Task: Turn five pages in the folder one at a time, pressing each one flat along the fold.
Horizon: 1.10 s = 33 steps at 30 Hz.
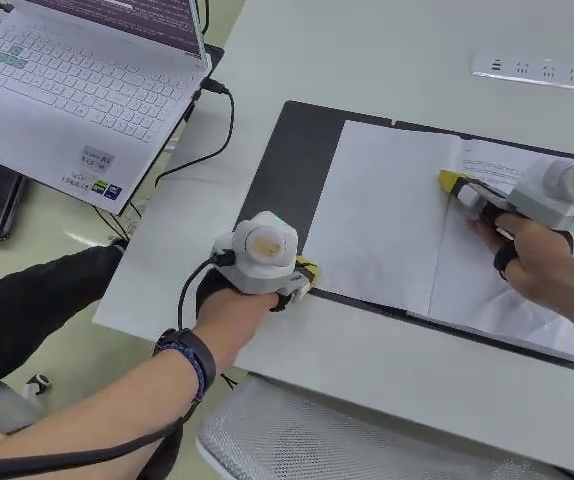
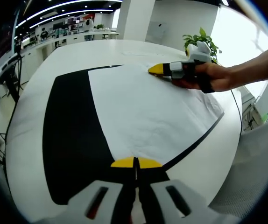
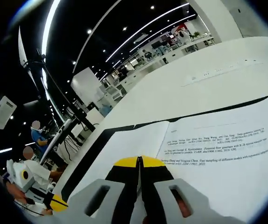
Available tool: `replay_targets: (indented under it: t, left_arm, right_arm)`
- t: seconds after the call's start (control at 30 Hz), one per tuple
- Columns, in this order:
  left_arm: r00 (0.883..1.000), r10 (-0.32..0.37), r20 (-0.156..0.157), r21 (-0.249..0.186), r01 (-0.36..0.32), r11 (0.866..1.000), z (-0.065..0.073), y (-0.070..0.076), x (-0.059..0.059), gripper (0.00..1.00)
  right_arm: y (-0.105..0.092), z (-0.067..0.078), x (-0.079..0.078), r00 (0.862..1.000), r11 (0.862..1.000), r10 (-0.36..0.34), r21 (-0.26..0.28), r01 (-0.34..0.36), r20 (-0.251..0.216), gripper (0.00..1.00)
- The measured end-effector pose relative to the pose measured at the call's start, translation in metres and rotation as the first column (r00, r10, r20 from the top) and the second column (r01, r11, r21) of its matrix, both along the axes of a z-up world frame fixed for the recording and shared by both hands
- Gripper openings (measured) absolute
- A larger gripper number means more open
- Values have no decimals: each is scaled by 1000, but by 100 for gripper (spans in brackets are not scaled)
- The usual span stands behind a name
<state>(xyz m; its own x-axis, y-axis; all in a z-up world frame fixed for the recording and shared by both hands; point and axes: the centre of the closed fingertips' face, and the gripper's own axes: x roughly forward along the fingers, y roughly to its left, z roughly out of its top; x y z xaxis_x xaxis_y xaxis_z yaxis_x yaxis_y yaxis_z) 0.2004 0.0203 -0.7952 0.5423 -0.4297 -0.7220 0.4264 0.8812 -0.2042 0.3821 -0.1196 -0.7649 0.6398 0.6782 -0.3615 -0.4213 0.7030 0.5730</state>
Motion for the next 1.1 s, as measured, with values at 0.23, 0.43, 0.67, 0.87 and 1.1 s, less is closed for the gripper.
replay_targets:
  t: [0.23,0.43,0.67,0.87,1.1]
  left_arm:
    - [1000,-1,-4,-1,1,1000,1,0,-1,0]
    - [1000,7,-6,-2,-7,1000,0,0,0,0]
    - [1000,-15,-2,18,15,1000,-1,0,1,0]
    - [1000,-24,-4,21,24,999,-1,0,1,0]
    - [1000,-31,-5,25,31,999,-1,-1,1,0]
  right_arm:
    - [-3,-2,26,998,997,-66,31,66,-9,0]
    - [-2,3,40,996,995,-89,34,89,-13,0]
    - [-4,-4,64,992,991,-122,52,123,-18,0]
    - [-3,-1,64,991,989,-135,64,136,-24,0]
    - [-2,0,59,989,986,-144,83,146,-39,0]
